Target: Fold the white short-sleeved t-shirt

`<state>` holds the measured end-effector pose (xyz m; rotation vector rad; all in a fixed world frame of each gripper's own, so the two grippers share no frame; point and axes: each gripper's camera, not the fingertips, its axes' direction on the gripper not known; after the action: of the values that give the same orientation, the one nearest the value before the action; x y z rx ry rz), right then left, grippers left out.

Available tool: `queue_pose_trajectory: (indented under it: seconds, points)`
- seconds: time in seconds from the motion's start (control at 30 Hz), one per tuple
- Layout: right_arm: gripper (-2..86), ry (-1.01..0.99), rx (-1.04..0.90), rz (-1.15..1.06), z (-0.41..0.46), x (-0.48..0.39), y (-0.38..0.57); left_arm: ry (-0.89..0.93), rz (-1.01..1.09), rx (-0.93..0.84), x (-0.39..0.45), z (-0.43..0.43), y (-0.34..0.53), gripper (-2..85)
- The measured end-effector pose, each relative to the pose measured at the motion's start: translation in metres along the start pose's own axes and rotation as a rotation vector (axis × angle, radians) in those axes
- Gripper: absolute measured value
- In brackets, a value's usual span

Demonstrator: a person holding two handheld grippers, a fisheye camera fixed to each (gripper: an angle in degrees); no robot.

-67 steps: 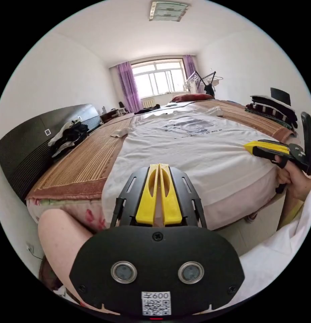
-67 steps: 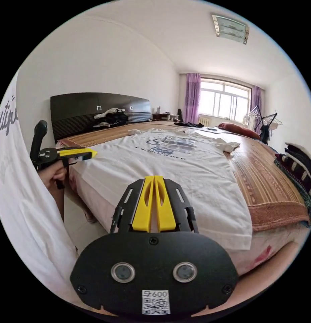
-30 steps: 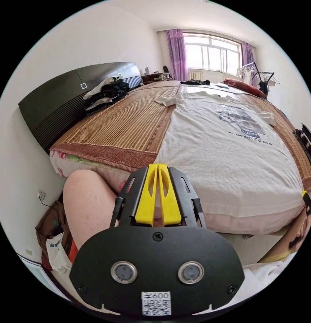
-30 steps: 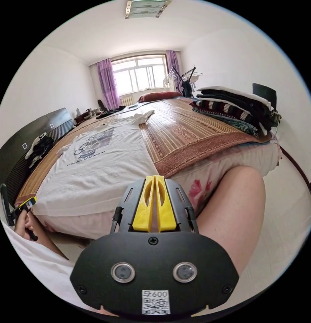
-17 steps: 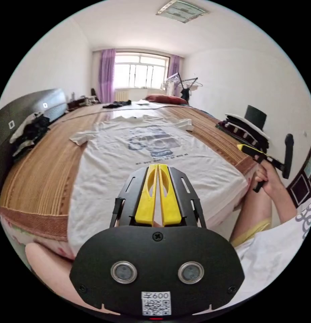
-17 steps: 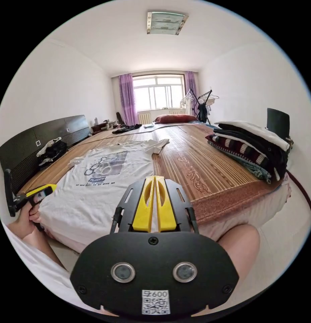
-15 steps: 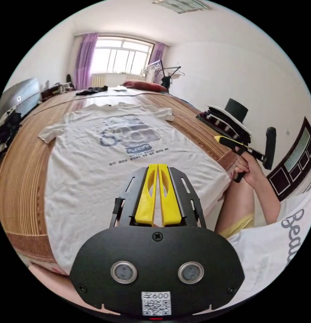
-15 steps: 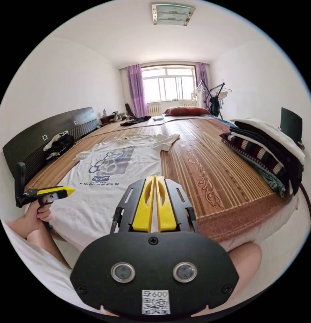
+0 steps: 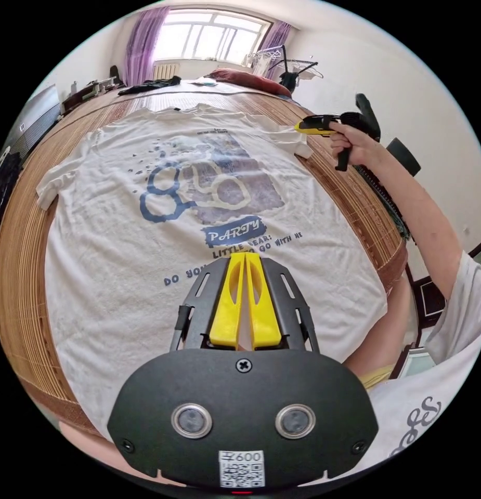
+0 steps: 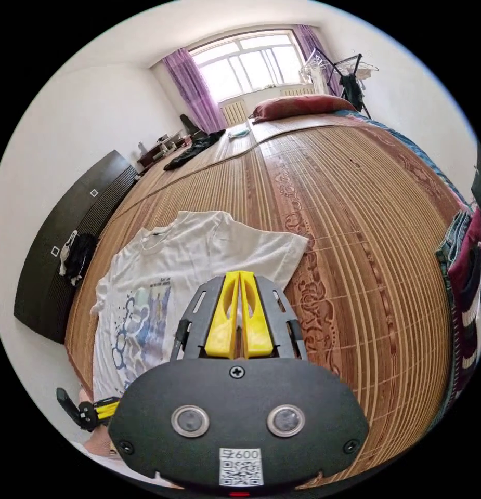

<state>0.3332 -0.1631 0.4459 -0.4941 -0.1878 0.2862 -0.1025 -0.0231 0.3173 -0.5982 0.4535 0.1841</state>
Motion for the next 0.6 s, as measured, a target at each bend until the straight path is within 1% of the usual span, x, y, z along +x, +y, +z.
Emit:
queue_pose_trajectory:
  seconds: [0.1, 0.17, 0.33, 0.47, 0.53, 0.6]
  points:
    - [-0.9, 0.028, 0.031, 0.002, 0.006, 0.025, -0.023, -0.030, 0.019, 0.002, -0.002, -0.003, -0.009, 0.4]
    - [-0.9, -0.073, 0.056, 0.039, 0.004, 0.047, -0.036, -0.030, 0.006, 0.006, -0.007, -0.008, -0.010, 0.4]
    - [-0.9, -0.127, 0.090, 0.092, -0.001, 0.067, -0.051, 0.086, -0.068, -0.007, -0.038, -0.020, -0.007, 0.5]
    - [-0.9, -0.132, 0.124, 0.127, -0.011, 0.075, -0.054, 0.236, -0.134, 0.014, -0.076, -0.034, 0.016, 0.4]
    - [-0.9, -0.142, 0.136, 0.142, -0.014, 0.079, -0.055, 0.347, -0.179, 0.025, -0.096, -0.038, 0.034, 0.5]
    - [-0.9, -0.167, 0.144, 0.164, -0.015, 0.084, -0.057, 0.529, -0.206, 0.061, -0.122, -0.042, 0.066, 0.4]
